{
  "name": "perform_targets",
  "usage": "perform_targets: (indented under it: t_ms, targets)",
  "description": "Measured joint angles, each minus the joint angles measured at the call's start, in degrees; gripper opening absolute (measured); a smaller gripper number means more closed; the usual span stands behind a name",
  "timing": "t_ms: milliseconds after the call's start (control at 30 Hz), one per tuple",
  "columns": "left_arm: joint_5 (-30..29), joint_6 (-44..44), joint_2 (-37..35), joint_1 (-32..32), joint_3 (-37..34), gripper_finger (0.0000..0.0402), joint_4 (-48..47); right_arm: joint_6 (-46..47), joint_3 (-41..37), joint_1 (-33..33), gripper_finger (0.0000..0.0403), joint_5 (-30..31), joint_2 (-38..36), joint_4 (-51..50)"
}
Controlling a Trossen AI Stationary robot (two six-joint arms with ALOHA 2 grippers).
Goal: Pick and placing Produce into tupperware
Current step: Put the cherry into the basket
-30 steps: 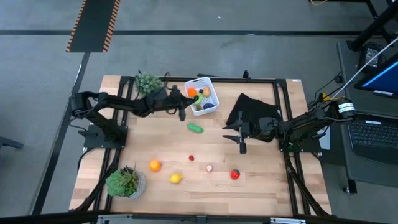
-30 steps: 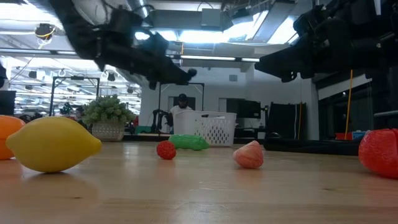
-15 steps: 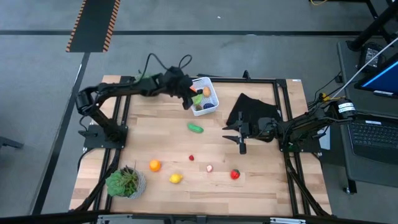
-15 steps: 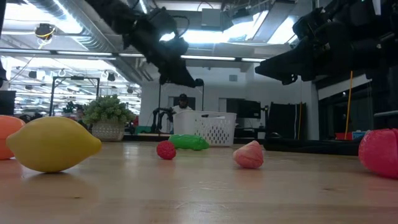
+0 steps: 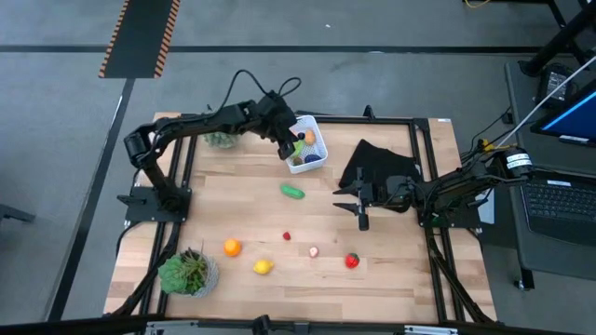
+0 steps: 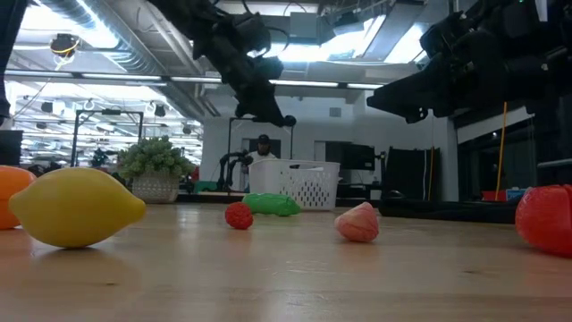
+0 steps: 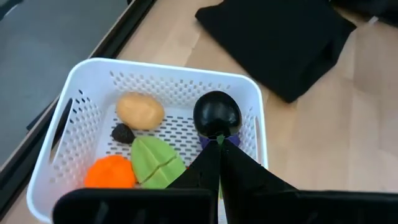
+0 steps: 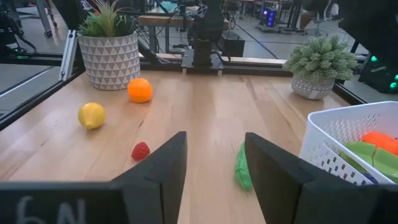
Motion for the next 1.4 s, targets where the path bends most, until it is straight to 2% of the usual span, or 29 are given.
perform_targets:
  t_ms: [267, 433, 700, 1133, 1400]
  targets:
    - [0.00, 0.86, 6.44, 0.39, 3.27, 0.0000, -0.61, -0.11, 0.00, 0.00, 0.0165, 0.02, 0.00, -0.19]
    - [-0.14, 3.35, 12.21, 0.37, 7.89, 0.0000, -4.54, -0.10, 0.00, 0.00, 0.0165, 0.02, 0.00, -0.17]
    - [-6.71, 7.09, 19.87, 0.42, 15.34, 0.0000, -16.00, -0.09, 0.00, 0.00, 0.0165, 0.02, 0.00, -0.21]
    - [-7.43, 8.87, 20.55, 0.50, 15.87, 0.0004, -16.44, -0.09, -0.02, 0.00, 0.0165, 0.04, 0.00, -1.28]
    - [-7.85, 8.67, 20.55, 0.12, 15.87, 0.0021, -16.43, -0.07, -0.04, 0.00, 0.0165, 0.04, 0.00, -1.94]
